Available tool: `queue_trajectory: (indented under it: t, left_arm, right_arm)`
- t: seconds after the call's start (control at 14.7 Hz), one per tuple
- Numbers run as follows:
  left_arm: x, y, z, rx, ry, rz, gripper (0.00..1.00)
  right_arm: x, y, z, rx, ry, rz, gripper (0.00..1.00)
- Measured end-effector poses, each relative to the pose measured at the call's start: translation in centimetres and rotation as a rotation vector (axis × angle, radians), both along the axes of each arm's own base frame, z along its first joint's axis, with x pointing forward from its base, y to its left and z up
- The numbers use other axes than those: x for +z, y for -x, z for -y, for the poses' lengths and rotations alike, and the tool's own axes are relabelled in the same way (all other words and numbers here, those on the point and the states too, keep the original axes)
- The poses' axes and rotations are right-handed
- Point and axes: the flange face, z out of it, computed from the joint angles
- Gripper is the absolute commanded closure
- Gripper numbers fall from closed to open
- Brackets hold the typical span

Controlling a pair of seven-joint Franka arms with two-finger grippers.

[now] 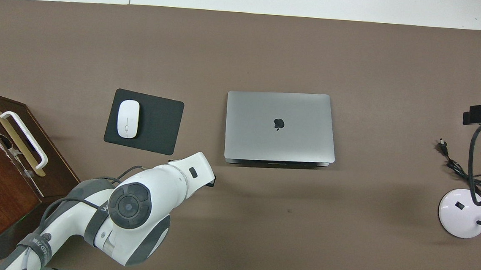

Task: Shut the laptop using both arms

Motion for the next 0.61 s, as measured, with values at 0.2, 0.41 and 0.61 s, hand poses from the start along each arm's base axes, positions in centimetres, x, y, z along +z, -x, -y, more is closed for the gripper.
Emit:
queue_trajectory:
  t: [0.2,0.41,0.61]
  left_arm:
    - [1.5,-2.0,-1.4,0.000,-0.043,-0.059,1.00]
    - [3.9,-4.5,-3.7,-0.005,-0.081,-0.118,1.00]
    - [6.1,-6.8,-6.6,-0.006,-0.099,-0.152,1.00]
  right_arm:
    - [-0.1,0.4,-0.4,0.009,-0.001,-0.030,0.00]
    - [-0.2,0.8,-0.7,0.014,0.011,-0.052,0.00]
    - [-0.2,0.8,-0.6,0.013,0.014,-0.053,0.00]
